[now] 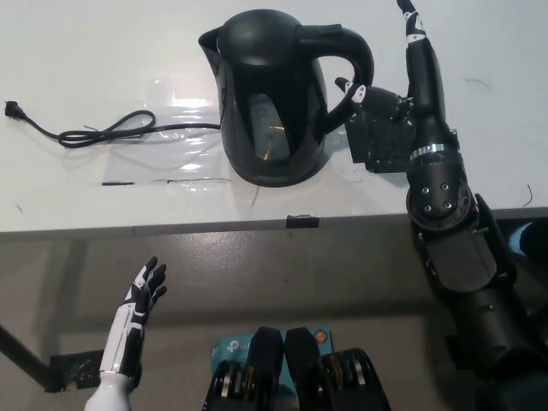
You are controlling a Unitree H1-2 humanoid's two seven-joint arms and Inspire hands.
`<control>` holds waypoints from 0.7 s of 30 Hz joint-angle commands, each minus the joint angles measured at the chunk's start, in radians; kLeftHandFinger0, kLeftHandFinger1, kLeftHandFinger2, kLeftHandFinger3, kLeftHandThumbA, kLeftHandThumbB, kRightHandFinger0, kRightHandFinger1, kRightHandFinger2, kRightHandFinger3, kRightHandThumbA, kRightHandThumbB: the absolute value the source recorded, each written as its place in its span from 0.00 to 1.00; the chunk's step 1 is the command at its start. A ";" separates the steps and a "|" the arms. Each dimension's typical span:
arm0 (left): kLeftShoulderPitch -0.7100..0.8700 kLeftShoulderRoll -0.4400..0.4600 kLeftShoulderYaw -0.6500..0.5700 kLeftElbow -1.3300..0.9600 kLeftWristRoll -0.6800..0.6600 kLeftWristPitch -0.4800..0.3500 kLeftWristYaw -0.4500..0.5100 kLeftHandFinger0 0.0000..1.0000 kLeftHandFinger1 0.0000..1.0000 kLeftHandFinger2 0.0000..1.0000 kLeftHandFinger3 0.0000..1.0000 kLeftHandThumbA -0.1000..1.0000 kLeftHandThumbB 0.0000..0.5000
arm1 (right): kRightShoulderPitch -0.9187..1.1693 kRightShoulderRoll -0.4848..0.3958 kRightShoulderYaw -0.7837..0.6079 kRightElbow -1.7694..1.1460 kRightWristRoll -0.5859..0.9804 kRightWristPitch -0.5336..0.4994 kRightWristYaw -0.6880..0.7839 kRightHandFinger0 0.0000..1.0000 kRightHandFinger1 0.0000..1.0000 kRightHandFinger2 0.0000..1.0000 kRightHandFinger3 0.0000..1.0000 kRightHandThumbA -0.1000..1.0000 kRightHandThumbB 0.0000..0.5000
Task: Use the right hand to grab the handle of the kettle from the base and place it on the right side
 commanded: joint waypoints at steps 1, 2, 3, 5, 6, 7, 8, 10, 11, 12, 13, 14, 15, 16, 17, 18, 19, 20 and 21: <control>-0.014 0.010 0.006 -0.014 -0.018 -0.037 -0.006 1.00 1.00 1.00 1.00 1.00 1.00 | -0.089 -0.001 0.011 0.022 -0.006 -0.012 -0.041 1.00 1.00 1.00 1.00 0.93 0.51; -0.015 0.011 0.005 -0.013 -0.014 -0.037 -0.004 1.00 1.00 1.00 1.00 1.00 1.00 | -0.095 0.000 0.015 0.030 -0.009 -0.015 -0.041 1.00 1.00 1.00 1.00 0.93 0.50; -0.016 0.012 0.005 -0.012 -0.012 -0.037 -0.003 1.00 1.00 1.00 1.00 1.00 1.00 | -0.098 -0.001 0.017 0.034 -0.009 -0.016 -0.043 1.00 1.00 1.00 1.00 0.93 0.50; -0.018 0.012 0.004 -0.012 -0.011 -0.037 -0.004 1.00 1.00 1.00 1.00 1.00 1.00 | -0.111 -0.003 0.023 0.053 -0.010 -0.022 -0.043 1.00 1.00 1.00 1.00 0.92 0.46; -0.018 0.013 0.004 -0.014 -0.010 -0.037 -0.004 1.00 1.00 1.00 1.00 1.00 1.00 | -0.118 -0.003 0.025 0.064 -0.010 -0.025 -0.049 1.00 1.00 1.00 1.00 0.92 0.45; -0.017 0.013 0.004 -0.016 -0.009 -0.037 -0.003 1.00 1.00 1.00 1.00 1.00 1.00 | -0.127 -0.004 0.030 0.084 -0.017 -0.033 -0.059 1.00 1.00 1.00 1.00 0.93 0.44; -0.016 0.013 0.004 -0.017 -0.010 -0.037 -0.004 1.00 1.00 1.00 1.00 1.00 1.00 | -0.135 -0.006 0.034 0.099 -0.022 -0.037 -0.070 1.00 1.00 1.00 1.00 0.93 0.45; -0.015 0.013 0.004 -0.021 -0.008 -0.037 -0.003 1.00 1.00 1.00 1.00 1.00 1.00 | -0.151 -0.008 0.039 0.127 -0.022 -0.045 -0.078 1.00 1.00 1.00 1.00 0.94 0.45; -0.015 0.014 0.004 -0.023 -0.006 -0.037 -0.002 1.00 1.00 1.00 1.00 1.00 1.00 | -0.160 -0.008 0.040 0.143 -0.019 -0.054 -0.083 1.00 1.00 1.00 1.00 0.93 0.47; -0.014 0.014 0.003 -0.025 -0.005 -0.037 -0.002 1.00 1.00 1.00 1.00 1.00 1.00 | -0.165 -0.009 0.042 0.156 -0.016 -0.060 -0.088 1.00 1.00 1.00 1.00 0.93 0.47; -0.014 0.013 0.003 -0.024 -0.004 -0.037 -0.001 1.00 1.00 1.00 1.00 1.00 1.00 | -0.172 -0.011 0.045 0.168 -0.018 -0.065 -0.095 1.00 1.00 1.00 1.00 0.93 0.48; -0.015 0.014 0.003 -0.024 -0.006 -0.037 -0.003 1.00 1.00 1.00 1.00 1.00 1.00 | -0.181 -0.010 0.045 0.177 -0.014 -0.061 -0.095 1.00 1.00 1.00 1.00 0.93 0.50; -0.016 0.013 0.004 -0.024 -0.008 -0.037 -0.003 1.00 1.00 1.00 1.00 1.00 1.00 | -0.188 -0.010 0.046 0.188 -0.011 -0.062 -0.098 1.00 1.00 1.00 1.00 0.93 0.50; -0.016 0.014 0.004 -0.025 -0.008 -0.037 -0.004 1.00 1.00 1.00 1.00 1.00 1.00 | -0.196 -0.010 0.051 0.200 -0.015 -0.059 -0.100 1.00 1.00 1.00 1.00 0.93 0.50; -0.017 0.015 0.004 -0.026 -0.009 -0.037 -0.005 1.00 1.00 1.00 1.00 1.00 1.00 | -0.207 -0.012 0.057 0.218 -0.019 -0.064 -0.109 1.00 1.00 1.00 1.00 0.94 0.50; -0.019 0.015 0.004 -0.025 -0.010 -0.037 -0.006 1.00 1.00 1.00 1.00 1.00 1.00 | -0.215 -0.014 0.061 0.234 -0.023 -0.074 -0.118 1.00 1.00 1.00 1.00 0.94 0.50; -0.020 0.016 0.004 -0.024 -0.012 -0.037 -0.007 1.00 1.00 1.00 1.00 1.00 1.00 | -0.223 -0.015 0.066 0.249 -0.026 -0.085 -0.127 1.00 1.00 1.00 1.00 0.93 0.50; -0.023 0.016 0.004 -0.021 -0.013 -0.037 -0.007 1.00 1.00 1.00 1.00 1.00 1.00 | -0.229 -0.016 0.069 0.260 -0.026 -0.091 -0.133 1.00 1.00 1.00 1.00 0.93 0.50; -0.025 0.015 0.005 -0.019 -0.015 -0.037 -0.007 1.00 1.00 1.00 1.00 1.00 1.00 | -0.242 -0.016 0.075 0.287 -0.028 -0.104 -0.144 1.00 1.00 1.00 1.00 0.92 0.53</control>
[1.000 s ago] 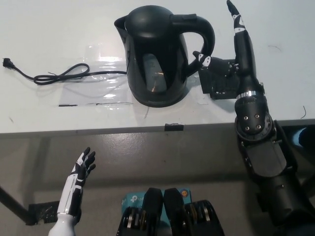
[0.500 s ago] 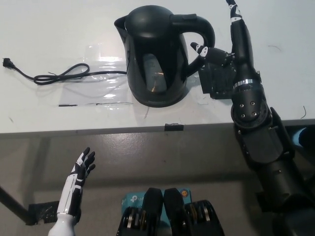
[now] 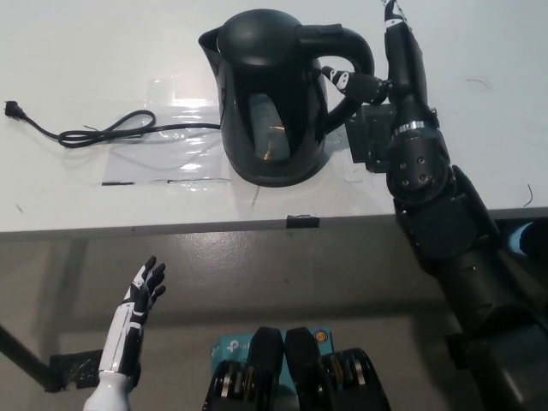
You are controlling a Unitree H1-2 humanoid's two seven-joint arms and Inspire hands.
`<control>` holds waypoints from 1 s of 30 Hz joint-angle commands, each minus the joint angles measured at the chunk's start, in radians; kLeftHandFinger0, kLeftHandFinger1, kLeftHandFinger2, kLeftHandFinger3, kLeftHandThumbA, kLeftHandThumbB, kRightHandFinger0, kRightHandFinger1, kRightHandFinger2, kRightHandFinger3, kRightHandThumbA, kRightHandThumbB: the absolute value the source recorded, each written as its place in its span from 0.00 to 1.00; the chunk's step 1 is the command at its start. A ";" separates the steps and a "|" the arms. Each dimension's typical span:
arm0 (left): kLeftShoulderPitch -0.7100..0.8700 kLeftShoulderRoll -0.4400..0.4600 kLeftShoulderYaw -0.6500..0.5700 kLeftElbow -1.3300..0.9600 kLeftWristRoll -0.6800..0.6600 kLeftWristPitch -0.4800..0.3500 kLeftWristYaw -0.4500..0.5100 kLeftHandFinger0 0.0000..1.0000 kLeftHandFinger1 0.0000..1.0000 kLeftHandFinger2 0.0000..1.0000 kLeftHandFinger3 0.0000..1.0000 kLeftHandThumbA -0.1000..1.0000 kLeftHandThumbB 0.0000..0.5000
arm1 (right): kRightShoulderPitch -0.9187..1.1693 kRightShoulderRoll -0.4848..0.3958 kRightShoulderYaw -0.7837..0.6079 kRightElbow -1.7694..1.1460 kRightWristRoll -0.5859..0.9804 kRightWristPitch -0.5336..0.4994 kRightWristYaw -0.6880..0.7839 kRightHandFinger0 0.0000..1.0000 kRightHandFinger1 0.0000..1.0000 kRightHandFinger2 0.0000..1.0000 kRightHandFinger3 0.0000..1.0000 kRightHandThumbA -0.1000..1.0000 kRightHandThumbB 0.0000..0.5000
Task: Use the right hand to grab the handle of the kettle from the base and place it on the right side
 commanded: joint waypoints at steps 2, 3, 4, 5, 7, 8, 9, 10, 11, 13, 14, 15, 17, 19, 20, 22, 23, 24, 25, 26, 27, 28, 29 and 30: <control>-0.022 0.015 0.004 -0.020 -0.012 -0.037 -0.007 1.00 1.00 1.00 1.00 1.00 1.00 | -0.115 -0.015 0.030 0.063 -0.027 -0.089 -0.081 1.00 1.00 1.00 1.00 0.91 0.55; -0.022 0.017 0.004 -0.020 -0.012 -0.037 -0.008 1.00 1.00 1.00 1.00 1.00 1.00 | -0.128 -0.014 0.036 0.083 -0.032 -0.088 -0.094 1.00 1.00 1.00 1.00 0.86 0.53; -0.022 0.017 0.003 -0.020 -0.011 -0.037 -0.008 1.00 1.00 1.00 1.00 1.00 1.00 | -0.138 -0.014 0.038 0.104 -0.030 -0.100 -0.109 1.00 1.00 1.00 1.00 0.75 0.49; -0.021 0.017 0.003 -0.021 -0.011 -0.037 -0.008 1.00 1.00 1.00 1.00 1.00 1.00 | -0.141 -0.014 0.040 0.113 -0.029 -0.106 -0.117 1.00 1.00 1.00 1.00 0.70 0.49; -0.022 0.018 0.004 -0.023 -0.013 -0.037 -0.008 1.00 1.00 1.00 1.00 1.00 1.00 | -0.177 -0.005 0.049 0.177 -0.061 -0.130 -0.256 0.46 0.49 0.54 0.54 0.02 0.39; -0.024 0.018 0.005 -0.023 -0.015 -0.037 -0.009 1.00 1.00 1.00 1.00 1.00 1.00 | -0.186 -0.005 0.062 0.194 -0.084 -0.132 -0.307 0.31 0.38 0.54 0.49 0.00 0.41; -0.026 0.018 0.006 -0.022 -0.017 -0.037 -0.010 1.00 1.00 1.00 1.00 1.00 1.00 | -0.195 -0.005 0.074 0.207 -0.102 -0.128 -0.346 0.02 0.14 0.34 0.31 0.00 0.39; -0.027 0.018 0.007 -0.022 -0.021 -0.037 -0.011 1.00 1.00 1.00 1.00 1.00 1.00 | -0.202 -0.004 0.084 0.218 -0.111 -0.131 -0.371 0.00 0.13 0.38 0.32 0.00 0.39; -0.028 0.018 0.007 -0.021 -0.023 -0.037 -0.012 1.00 1.00 1.00 1.00 1.00 1.00 | -0.204 -0.003 0.088 0.222 -0.110 -0.138 -0.375 0.00 0.18 0.52 0.46 0.00 0.38; -0.031 0.019 0.006 -0.018 -0.022 -0.037 -0.013 1.00 1.00 1.00 1.00 1.00 1.00 | -0.209 0.003 0.093 0.222 -0.103 -0.159 -0.370 0.00 0.30 0.70 0.70 0.00 0.32; -0.031 0.019 0.005 -0.018 -0.022 -0.037 -0.014 1.00 1.00 1.00 1.00 1.00 1.00 | -0.209 0.003 0.096 0.223 -0.101 -0.165 -0.370 0.01 0.38 0.74 0.78 0.00 0.31; -0.032 0.018 0.005 -0.019 -0.024 -0.037 -0.016 1.00 1.00 1.00 1.00 1.00 1.00 | -0.209 0.004 0.099 0.223 -0.100 -0.169 -0.370 0.01 0.39 0.76 0.79 0.00 0.31; -0.031 0.020 0.005 -0.021 -0.027 -0.037 -0.018 1.00 1.00 1.00 1.00 1.00 1.00 | -0.210 0.005 0.102 0.224 -0.096 -0.170 -0.372 0.01 0.40 0.78 0.80 0.00 0.31; -0.033 0.019 0.005 -0.022 -0.030 -0.037 -0.019 1.00 1.00 1.00 1.00 1.00 1.00 | -0.212 0.006 0.102 0.225 -0.092 -0.175 -0.371 0.01 0.41 0.79 0.82 0.00 0.25; -0.036 0.021 0.006 -0.022 -0.029 -0.037 -0.017 1.00 1.00 1.00 1.00 1.00 1.00 | -0.214 0.008 0.099 0.224 -0.082 -0.177 -0.366 0.01 0.43 0.81 0.83 0.00 0.24; -0.038 0.025 0.005 -0.020 -0.027 -0.037 -0.017 1.00 1.00 1.00 1.00 1.00 1.00 | -0.216 0.010 0.097 0.225 -0.076 -0.185 -0.373 0.02 0.43 0.81 0.82 0.00 0.26; -0.042 0.027 0.005 -0.019 -0.025 -0.037 -0.017 1.00 1.00 1.00 1.00 1.00 1.00 | -0.218 0.010 0.095 0.230 -0.075 -0.190 -0.380 0.01 0.44 0.82 0.82 0.00 0.27; -0.044 0.029 0.004 -0.020 -0.025 -0.037 -0.018 1.00 1.00 1.00 1.00 1.00 1.00 | -0.220 0.009 0.092 0.235 -0.071 -0.203 -0.388 0.01 0.43 0.82 0.81 0.00 0.29; -0.044 0.031 0.003 -0.021 -0.028 -0.037 -0.020 1.00 1.00 1.00 1.00 1.00 1.00 | -0.220 0.009 0.092 0.239 -0.070 -0.214 -0.396 0.00 0.42 0.82 0.81 0.00 0.28; -0.042 0.031 0.002 -0.021 -0.027 -0.036 -0.019 1.00 1.00 1.00 1.00 1.00 1.00 | -0.218 0.008 0.095 0.240 -0.075 -0.216 -0.407 0.00 0.41 0.81 0.81 0.00 0.29; -0.041 0.032 0.001 -0.023 -0.025 -0.037 -0.018 1.00 1.00 1.00 1.00 1.00 1.00 | -0.219 0.008 0.097 0.245 -0.077 -0.225 -0.418 0.00 0.39 0.80 0.79 0.00 0.29; -0.041 0.033 0.000 -0.022 -0.025 -0.037 -0.018 1.00 1.00 1.00 1.00 1.00 1.00 | -0.220 0.008 0.097 0.249 -0.078 -0.234 -0.428 0.00 0.37 0.79 0.78 0.00 0.30; -0.039 0.034 0.000 -0.022 -0.024 -0.036 -0.017 1.00 1.00 1.00 1.00 1.00 1.00 | -0.220 0.009 0.094 0.253 -0.073 -0.252 -0.437 0.00 0.34 0.77 0.74 0.00 0.29; -0.039 0.035 -0.001 -0.020 -0.022 -0.037 -0.017 1.00 1.00 1.00 1.00 1.00 1.00 | -0.223 0.009 0.090 0.258 -0.068 -0.262 -0.440 0.00 0.32 0.76 0.73 0.00 0.29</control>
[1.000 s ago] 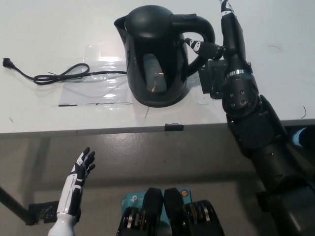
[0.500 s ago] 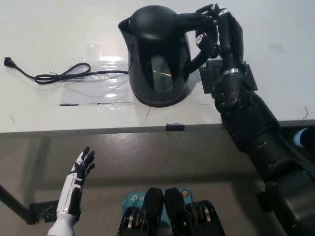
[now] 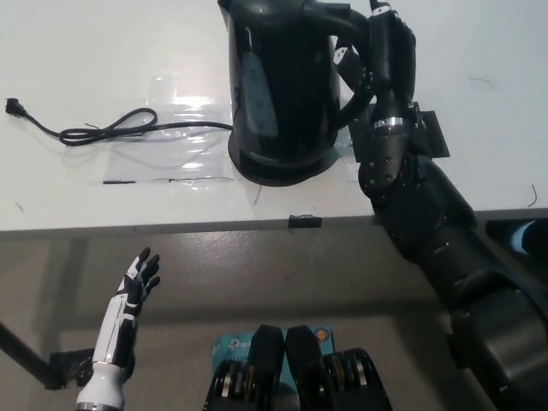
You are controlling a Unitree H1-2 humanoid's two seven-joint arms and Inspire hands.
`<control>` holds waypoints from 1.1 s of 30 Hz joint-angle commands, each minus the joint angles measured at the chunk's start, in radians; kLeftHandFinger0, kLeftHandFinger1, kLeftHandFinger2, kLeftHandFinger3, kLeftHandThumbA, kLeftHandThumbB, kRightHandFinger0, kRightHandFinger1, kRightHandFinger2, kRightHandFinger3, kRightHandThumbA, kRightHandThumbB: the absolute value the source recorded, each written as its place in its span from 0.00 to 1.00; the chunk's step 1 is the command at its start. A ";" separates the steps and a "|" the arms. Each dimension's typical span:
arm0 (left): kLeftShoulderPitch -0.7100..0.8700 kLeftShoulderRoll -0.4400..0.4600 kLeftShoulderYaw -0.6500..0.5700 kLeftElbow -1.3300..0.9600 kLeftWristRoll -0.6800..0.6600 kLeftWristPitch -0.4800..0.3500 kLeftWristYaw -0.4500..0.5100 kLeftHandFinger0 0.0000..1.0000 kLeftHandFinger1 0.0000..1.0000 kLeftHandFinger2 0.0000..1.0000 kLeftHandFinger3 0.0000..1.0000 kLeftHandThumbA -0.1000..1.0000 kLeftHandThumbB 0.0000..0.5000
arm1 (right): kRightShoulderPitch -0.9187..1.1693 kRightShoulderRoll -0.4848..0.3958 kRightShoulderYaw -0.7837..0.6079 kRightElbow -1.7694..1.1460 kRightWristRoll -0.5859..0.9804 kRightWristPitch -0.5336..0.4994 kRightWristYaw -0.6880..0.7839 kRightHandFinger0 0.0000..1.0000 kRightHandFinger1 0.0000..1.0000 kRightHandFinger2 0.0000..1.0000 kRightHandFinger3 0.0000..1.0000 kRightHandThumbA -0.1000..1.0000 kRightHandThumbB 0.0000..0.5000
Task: Use the right hand to grab the handle of the kettle from the base and place it on the right side
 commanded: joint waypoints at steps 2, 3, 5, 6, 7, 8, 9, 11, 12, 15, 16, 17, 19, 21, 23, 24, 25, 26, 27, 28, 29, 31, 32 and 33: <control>-0.017 0.015 -0.003 -0.019 -0.003 -0.037 -0.015 1.00 1.00 1.00 1.00 1.00 1.00 | -0.115 -0.017 -0.019 -0.006 0.016 -0.145 -0.124 0.00 0.29 0.74 0.79 0.00 0.26; -0.016 0.015 -0.003 -0.018 -0.002 -0.037 -0.014 1.00 1.00 1.00 1.00 1.00 1.00 | -0.119 -0.017 -0.024 -0.004 0.019 -0.138 -0.125 0.00 0.27 0.72 0.81 0.00 0.25; -0.012 0.015 -0.004 -0.019 -0.003 -0.037 -0.015 1.00 1.00 1.00 1.00 1.00 1.00 | -0.124 -0.014 -0.037 -0.003 0.034 -0.134 -0.124 0.00 0.23 0.70 0.82 0.00 0.24; -0.012 0.014 -0.004 -0.018 -0.003 -0.037 -0.015 1.00 1.00 1.00 1.00 1.00 1.00 | -0.130 -0.017 -0.045 -0.007 0.041 -0.138 -0.124 0.00 0.16 0.65 0.77 0.00 0.19; -0.011 0.014 -0.005 -0.018 -0.004 -0.037 -0.015 1.00 1.00 1.00 1.00 1.00 1.00 | -0.132 -0.019 -0.046 -0.009 0.041 -0.142 -0.125 0.00 0.13 0.64 0.75 0.00 0.18; -0.012 0.016 -0.006 -0.016 0.001 -0.037 -0.014 1.00 1.00 1.00 1.00 1.00 1.00 | -0.137 -0.024 -0.054 -0.017 0.044 -0.142 -0.131 0.00 0.11 0.64 0.73 0.00 0.19; -0.011 0.016 -0.007 -0.016 0.002 -0.037 -0.014 1.00 1.00 1.00 1.00 1.00 1.00 | -0.139 -0.026 -0.058 -0.022 0.044 -0.144 -0.138 0.00 0.11 0.64 0.73 0.00 0.20; -0.011 0.015 -0.005 -0.017 -0.003 -0.037 -0.015 1.00 1.00 1.00 1.00 1.00 1.00 | -0.144 -0.030 -0.069 -0.034 0.045 -0.145 -0.155 0.00 0.13 0.65 0.72 0.00 0.27; -0.011 0.015 -0.005 -0.018 -0.006 -0.037 -0.016 1.00 1.00 1.00 1.00 1.00 1.00 | -0.150 -0.035 -0.073 -0.037 0.034 -0.139 -0.177 0.01 0.17 0.67 0.72 0.00 0.23; -0.011 0.016 -0.005 -0.019 -0.014 -0.037 -0.022 1.00 1.00 1.00 1.00 1.00 1.00 | -0.159 -0.054 -0.083 -0.050 0.018 -0.131 -0.210 0.00 0.22 0.70 0.72 0.00 0.15; -0.012 0.015 -0.004 -0.018 -0.017 -0.037 -0.024 1.00 1.00 1.00 1.00 1.00 1.00 | -0.162 -0.064 -0.092 -0.055 0.025 -0.136 -0.207 0.00 0.20 0.69 0.74 0.00 0.13; -0.014 0.016 -0.005 -0.016 -0.018 -0.037 -0.025 1.00 1.00 1.00 1.00 1.00 1.00 | -0.165 -0.072 -0.096 -0.056 0.031 -0.144 -0.206 0.00 0.20 0.68 0.74 0.00 0.12; -0.012 0.015 -0.005 -0.019 -0.013 -0.037 -0.022 1.00 1.00 1.00 1.00 1.00 1.00 | -0.163 -0.089 -0.100 -0.057 0.043 -0.145 -0.198 0.00 0.19 0.67 0.75 0.00 0.12; -0.011 0.014 -0.005 -0.022 -0.010 -0.037 -0.019 1.00 1.00 1.00 1.00 1.00 1.00 | -0.163 -0.104 -0.111 -0.037 0.056 -0.145 -0.182 0.00 0.17 0.66 0.73 0.00 0.15; -0.008 0.013 -0.004 -0.020 -0.007 -0.037 -0.019 1.00 1.00 1.00 1.00 1.00 1.00 | -0.157 -0.119 -0.105 -0.023 0.054 -0.145 -0.189 0.00 0.12 0.63 0.71 0.00 0.19; -0.008 0.013 -0.004 -0.019 -0.006 -0.037 -0.019 1.00 1.00 1.00 1.00 1.00 1.00 | -0.154 -0.125 -0.103 -0.021 0.056 -0.145 -0.188 0.00 0.12 0.62 0.70 0.00 0.20; -0.008 0.013 -0.003 -0.019 -0.006 -0.037 -0.018 1.00 1.00 1.00 1.00 1.00 1.00 | -0.154 -0.134 -0.099 -0.006 0.055 -0.145 -0.190 0.00 0.10 0.58 0.71 0.00 0.26; -0.007 0.012 -0.003 -0.019 -0.006 -0.037 -0.017 1.00 1.00 1.00 1.00 1.00 1.00 | -0.156 -0.141 -0.110 0.015 0.066 -0.145 -0.176 0.00 0.07 0.50 0.71 0.00 0.29; -0.006 0.013 -0.003 -0.020 -0.003 -0.037 -0.016 1.00 1.00 1.00 1.00 1.00 1.00 | -0.152 -0.147 -0.109 0.018 0.070 -0.145 -0.173 0.00 0.04 0.48 0.70 0.00 0.30; -0.006 0.013 -0.002 -0.019 -0.002 -0.037 -0.015 1.00 1.00 1.00 1.00 1.00 1.00 | -0.145 -0.153 -0.110 0.019 0.078 -0.145 -0.166 0.00 0.01 0.51 0.70 0.00 0.27; -0.006 0.012 -0.001 -0.019 -0.003 -0.037 -0.015 1.00 1.00 1.00 1.00 1.00 1.00 | -0.143 -0.156 -0.110 0.023 0.078 -0.145 -0.167 0.00 0.01 0.54 0.71 0.00 0.24; -0.007 0.010 0.000 -0.021 -0.005 -0.037 -0.014 1.00 1.00 1.00 1.00 1.00 1.00 | -0.138 -0.167 -0.103 0.038 0.074 -0.145 -0.175 0.00 0.07 0.61 0.70 0.00 0.22; -0.007 0.010 0.000 -0.019 -0.008 -0.037 -0.016 1.00 1.00 1.00 1.00 1.00 1.00 | -0.133 -0.173 -0.099 0.042 0.072 -0.145 -0.178 0.00 0.10 0.63 0.70 0.00 0.22; -0.008 0.010 0.000 -0.019 -0.010 -0.037 -0.017 1.00 1.00 1.00 1.00 1.00 1.00 | -0.131 -0.175 -0.099 0.042 0.075 -0.145 -0.174 0.00 0.12 0.63 0.69 0.00 0.25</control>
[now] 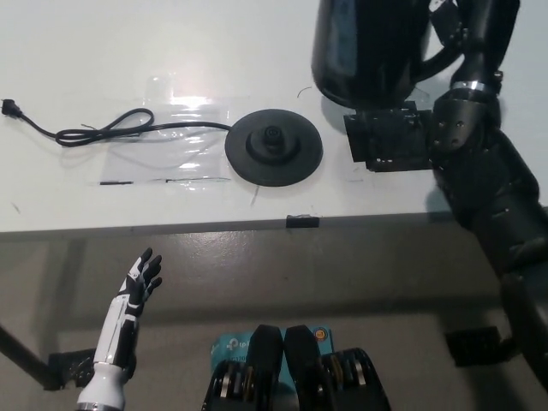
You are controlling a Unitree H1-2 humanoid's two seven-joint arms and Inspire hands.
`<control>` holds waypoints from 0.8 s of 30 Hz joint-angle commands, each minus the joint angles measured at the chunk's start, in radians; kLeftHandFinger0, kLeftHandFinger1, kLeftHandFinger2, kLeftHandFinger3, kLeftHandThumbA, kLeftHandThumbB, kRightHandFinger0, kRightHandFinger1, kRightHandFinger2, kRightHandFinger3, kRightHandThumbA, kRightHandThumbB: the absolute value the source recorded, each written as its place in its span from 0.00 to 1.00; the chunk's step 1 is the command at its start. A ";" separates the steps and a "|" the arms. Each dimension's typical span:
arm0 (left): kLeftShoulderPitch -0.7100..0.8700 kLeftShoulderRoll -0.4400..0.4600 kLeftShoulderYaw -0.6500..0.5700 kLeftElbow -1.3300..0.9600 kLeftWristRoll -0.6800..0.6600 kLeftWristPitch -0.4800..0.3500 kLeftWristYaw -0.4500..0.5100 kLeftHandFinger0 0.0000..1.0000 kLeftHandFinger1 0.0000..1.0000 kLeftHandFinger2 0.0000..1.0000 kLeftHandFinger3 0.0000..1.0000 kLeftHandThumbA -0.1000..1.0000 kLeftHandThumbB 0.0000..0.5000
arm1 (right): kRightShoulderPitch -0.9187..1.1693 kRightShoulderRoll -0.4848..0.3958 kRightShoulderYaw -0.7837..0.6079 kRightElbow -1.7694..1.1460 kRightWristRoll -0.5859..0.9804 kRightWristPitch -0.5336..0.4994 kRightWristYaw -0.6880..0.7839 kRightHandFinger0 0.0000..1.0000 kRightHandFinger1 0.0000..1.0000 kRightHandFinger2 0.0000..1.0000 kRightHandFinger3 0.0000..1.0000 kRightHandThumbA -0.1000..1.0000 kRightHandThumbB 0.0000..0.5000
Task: Use the right hand to grab the handle of the kettle from the base and place it on the right side
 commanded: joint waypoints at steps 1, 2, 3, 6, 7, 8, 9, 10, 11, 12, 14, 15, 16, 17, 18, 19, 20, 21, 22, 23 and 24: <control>-0.008 0.009 0.003 -0.019 -0.011 -0.037 -0.010 1.00 1.00 1.00 1.00 1.00 1.00 | -0.067 -0.044 -0.005 -0.026 0.042 -0.090 -0.038 0.00 0.11 0.61 0.66 0.00 0.29; -0.008 0.008 0.003 -0.018 -0.009 -0.037 -0.009 1.00 1.00 1.00 1.00 1.00 1.00 | -0.061 -0.046 -0.009 -0.027 0.049 -0.090 -0.032 0.00 0.06 0.57 0.62 0.00 0.28; -0.007 0.008 0.003 -0.017 -0.009 -0.037 -0.008 1.00 1.00 1.00 1.00 1.00 1.00 | -0.057 -0.047 -0.012 -0.028 0.057 -0.090 -0.026 0.00 0.06 0.58 0.63 0.00 0.28; 0.001 0.007 0.004 -0.022 -0.006 -0.037 -0.007 1.00 1.00 1.00 1.00 1.00 1.00 | -0.042 -0.047 -0.005 -0.020 0.054 -0.090 -0.039 0.00 0.03 0.56 0.61 0.00 0.24; 0.001 0.006 0.005 -0.020 -0.007 -0.037 -0.006 1.00 1.00 1.00 1.00 1.00 1.00 | -0.035 -0.048 0.004 -0.016 0.045 -0.090 -0.053 0.00 0.03 0.57 0.62 0.00 0.24; 0.002 0.005 0.005 -0.020 -0.007 -0.037 -0.005 1.00 1.00 1.00 1.00 1.00 1.00 | -0.033 -0.048 0.008 -0.014 0.041 -0.090 -0.059 0.00 0.03 0.57 0.63 0.00 0.23; 0.004 0.005 0.005 -0.020 -0.004 -0.037 -0.004 1.00 1.00 1.00 1.00 1.00 1.00 | -0.026 -0.048 0.012 -0.011 0.040 -0.090 -0.062 0.00 0.03 0.57 0.63 0.00 0.23; 0.004 0.005 0.005 -0.020 -0.003 -0.037 -0.003 1.00 1.00 1.00 1.00 1.00 1.00 | -0.024 -0.048 0.013 -0.010 0.042 -0.090 -0.060 0.00 0.03 0.57 0.63 0.00 0.23; 0.005 0.005 0.005 -0.020 -0.005 -0.037 -0.005 1.00 1.00 1.00 1.00 1.00 1.00 | -0.021 -0.050 0.018 -0.009 0.039 -0.090 -0.065 0.00 0.03 0.57 0.63 0.00 0.23; 0.004 0.004 0.005 -0.019 -0.007 -0.037 -0.006 1.00 1.00 1.00 1.00 1.00 1.00 | -0.017 -0.051 0.019 -0.007 0.039 -0.090 -0.067 0.00 0.04 0.58 0.63 0.00 0.24; 0.002 0.005 0.004 -0.014 -0.008 -0.037 -0.008 1.00 1.00 1.00 1.00 1.00 1.00 | -0.008 -0.055 0.026 0.000 0.038 -0.090 -0.074 0.00 0.05 0.58 0.63 0.00 0.25; 0.007 0.004 0.004 -0.015 -0.008 -0.037 -0.009 1.00 1.00 1.00 1.00 1.00 1.00 | -0.003 -0.055 0.028 -0.001 0.038 -0.090 -0.075 0.00 0.05 0.58 0.63 0.00 0.24; 0.009 0.003 0.004 -0.016 -0.010 -0.037 -0.010 1.00 1.00 1.00 1.00 1.00 1.00 | 0.003 -0.056 0.035 0.003 0.034 -0.090 -0.079 0.00 0.05 0.59 0.63 0.00 0.23; 0.004 0.003 0.005 -0.012 -0.011 -0.037 -0.010 1.00 1.00 1.00 1.00 1.00 1.00 | -0.001 -0.057 0.038 0.007 0.033 -0.090 -0.081 0.00 0.06 0.59 0.64 0.00 0.23; 0.014 0.003 0.005 -0.017 -0.010 -0.037 -0.009 1.00 1.00 1.00 1.00 1.00 1.00 | 0.009 -0.056 0.045 0.010 0.031 -0.090 -0.085 0.00 0.06 0.60 0.65 0.00 0.21; 0.020 0.002 0.005 -0.018 -0.007 -0.037 -0.007 1.00 1.00 1.00 1.00 1.00 1.00 | 0.014 -0.056 0.046 0.012 0.035 -0.090 -0.082 0.00 0.07 0.62 0.67 0.00 0.20; 0.028 0.000 0.004 -0.023 -0.012 -0.037 -0.010 1.00 1.00 1.00 1.00 1.00 1.00 | 0.025 -0.059 0.045 0.009 0.045 -0.090 -0.065 0.00 0.09 0.63 0.68 0.00 0.19; 0.034 -0.001 0.004 -0.026 -0.015 -0.037 -0.011 1.00 1.00 1.00 1.00 1.00 1.00 | 0.031 -0.061 0.049 0.010 0.042 -0.090 -0.068 0.00 0.09 0.63 0.68 0.00 0.19; 0.035 -0.001 0.005 -0.027 -0.014 -0.037 -0.010 1.00 1.00 1.00 1.00 1.00 1.00 | 0.032 -0.061 0.050 0.011 0.042 -0.090 -0.070 0.00 0.09 0.63 0.69 0.00 0.18; 0.036 0.000 0.005 -0.028 -0.013 -0.037 -0.010 1.00 1.00 1.00 1.00 1.00 1.00 | 0.036 -0.062 0.051 0.010 0.043 -0.090 -0.073 0.00 0.09 0.63 0.69 0.00 0.18; 0.039 0.003 0.006 -0.030 -0.012 -0.037 -0.010 1.00 1.00 1.00 1.00 1.00 1.00 | 0.041 -0.062 0.051 0.004 0.046 -0.090 -0.073 0.00 0.09 0.62 0.69 0.00 0.18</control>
